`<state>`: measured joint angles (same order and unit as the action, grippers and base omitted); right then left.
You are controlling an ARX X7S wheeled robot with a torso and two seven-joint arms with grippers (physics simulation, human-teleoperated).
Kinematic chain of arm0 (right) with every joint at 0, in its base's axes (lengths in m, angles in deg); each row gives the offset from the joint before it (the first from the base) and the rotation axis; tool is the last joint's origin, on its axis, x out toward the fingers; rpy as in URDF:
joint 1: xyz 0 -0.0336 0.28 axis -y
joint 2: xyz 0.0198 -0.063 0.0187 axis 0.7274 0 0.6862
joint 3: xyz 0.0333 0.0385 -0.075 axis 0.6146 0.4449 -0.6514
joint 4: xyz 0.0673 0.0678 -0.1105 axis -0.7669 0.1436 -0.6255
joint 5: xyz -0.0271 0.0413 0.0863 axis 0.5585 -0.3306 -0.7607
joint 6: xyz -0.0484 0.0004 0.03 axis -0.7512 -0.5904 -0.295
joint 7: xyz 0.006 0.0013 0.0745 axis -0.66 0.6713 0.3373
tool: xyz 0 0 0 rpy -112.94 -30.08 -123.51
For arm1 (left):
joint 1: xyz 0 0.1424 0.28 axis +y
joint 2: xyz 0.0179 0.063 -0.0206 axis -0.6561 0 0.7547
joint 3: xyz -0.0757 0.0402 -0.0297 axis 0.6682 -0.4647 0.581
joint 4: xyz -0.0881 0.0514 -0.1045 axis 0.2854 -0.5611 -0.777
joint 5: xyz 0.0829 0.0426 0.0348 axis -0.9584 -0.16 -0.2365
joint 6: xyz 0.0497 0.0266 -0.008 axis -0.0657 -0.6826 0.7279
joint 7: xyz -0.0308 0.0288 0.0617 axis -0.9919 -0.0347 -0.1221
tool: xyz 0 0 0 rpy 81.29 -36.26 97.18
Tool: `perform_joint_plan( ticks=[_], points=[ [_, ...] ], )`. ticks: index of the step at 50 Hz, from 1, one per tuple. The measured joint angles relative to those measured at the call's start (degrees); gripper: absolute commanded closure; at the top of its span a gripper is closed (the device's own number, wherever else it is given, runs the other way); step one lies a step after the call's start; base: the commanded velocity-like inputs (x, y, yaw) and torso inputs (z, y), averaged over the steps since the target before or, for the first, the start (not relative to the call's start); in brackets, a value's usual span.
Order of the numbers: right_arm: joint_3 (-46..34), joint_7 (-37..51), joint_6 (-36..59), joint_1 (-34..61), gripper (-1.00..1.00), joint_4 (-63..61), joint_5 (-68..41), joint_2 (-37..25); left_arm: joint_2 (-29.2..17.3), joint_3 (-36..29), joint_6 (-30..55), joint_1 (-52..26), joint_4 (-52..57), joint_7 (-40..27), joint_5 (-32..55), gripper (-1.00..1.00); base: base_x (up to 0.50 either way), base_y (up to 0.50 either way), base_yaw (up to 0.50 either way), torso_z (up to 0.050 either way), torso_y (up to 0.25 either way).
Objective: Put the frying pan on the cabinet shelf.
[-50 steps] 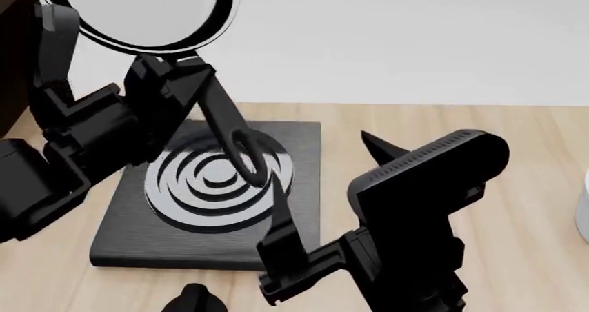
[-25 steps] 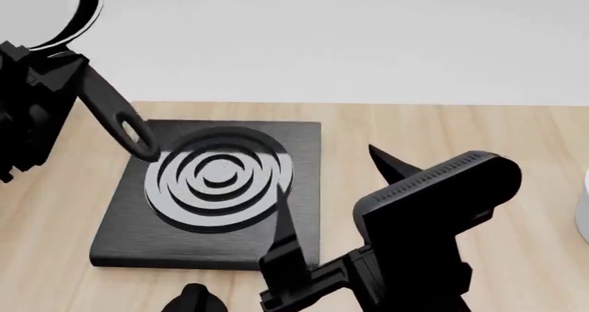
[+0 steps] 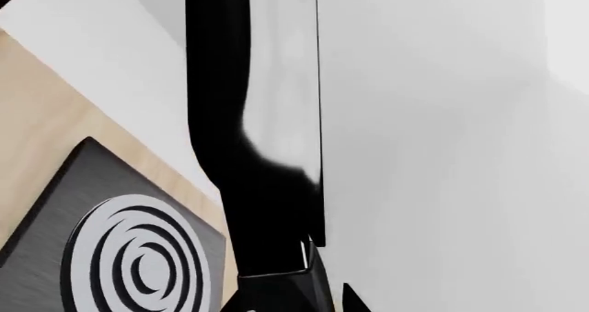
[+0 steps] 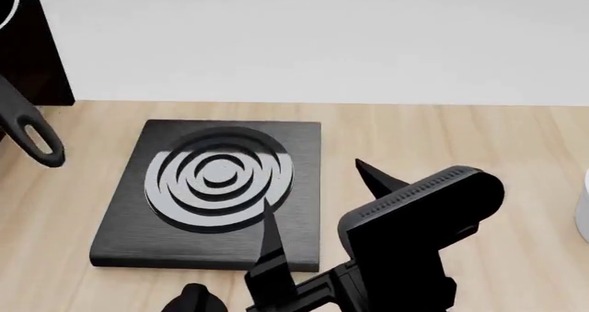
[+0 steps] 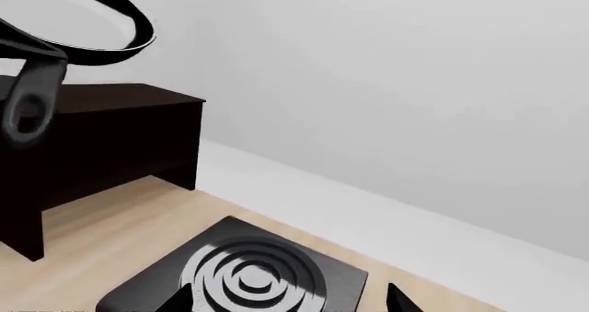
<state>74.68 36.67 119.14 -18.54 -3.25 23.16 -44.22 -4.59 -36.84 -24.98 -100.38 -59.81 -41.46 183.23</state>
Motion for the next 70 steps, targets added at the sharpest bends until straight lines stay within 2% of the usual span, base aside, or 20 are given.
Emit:
perform_joint_plan(
  ticks=[7,14,30,38,43,60,70],
  points=[
    [-0.7,0.3,0.0,0.0,-1.00,0.1,0.0,0.1,-3.1,-0.5,1.1,-3.8,-6.2,0.7,0.8,1.00,0.00,0.01,0.00,0.001,0.000],
    [-1.6,0.6,-0.4,-0.3,-1.00,0.5,0.2,0.1,-5.5,-3.7,2.8,-9.3,-15.5,4.8,-1.4,1.00,0.00,0.01,0.00,0.000,0.000],
    [-3.8,1.9,1.1,0.7,-1.00,0.6,0.2,0.6,-7.8,-18.8,2.5,-27.9,-45.5,22.8,-17.4,1.00,0.00,0.01,0.00,0.001,0.000],
    [-4.8,3.3,3.2,1.6,-1.00,-0.1,0.1,1.0,-7.5,-20.4,2.1,-31.9,-53.9,28.4,-26.4,1.00,0.00,0.01,0.00,0.000,0.000],
    [-5.8,4.0,3.8,2.0,-1.00,0.3,0.4,1.3,-6.5,-14.0,3.0,-33.6,-56.7,29.9,-35.4,1.00,0.00,0.00,0.00,0.000,0.000],
    [-8.2,6.3,6.3,3.4,-1.00,0.4,0.6,2.4,-2.2,22.5,5.0,-40.0,-59.9,31.9,-71.7,1.00,0.00,0.00,0.00,0.001,0.000],
    [-8.5,7.2,7.2,3.4,-1.00,0.0,0.4,2.6,-1.3,39.1,4.7,-39.5,-59.9,33.3,-88.8,1.00,0.00,0.00,0.00,0.001,0.000]
  ],
)
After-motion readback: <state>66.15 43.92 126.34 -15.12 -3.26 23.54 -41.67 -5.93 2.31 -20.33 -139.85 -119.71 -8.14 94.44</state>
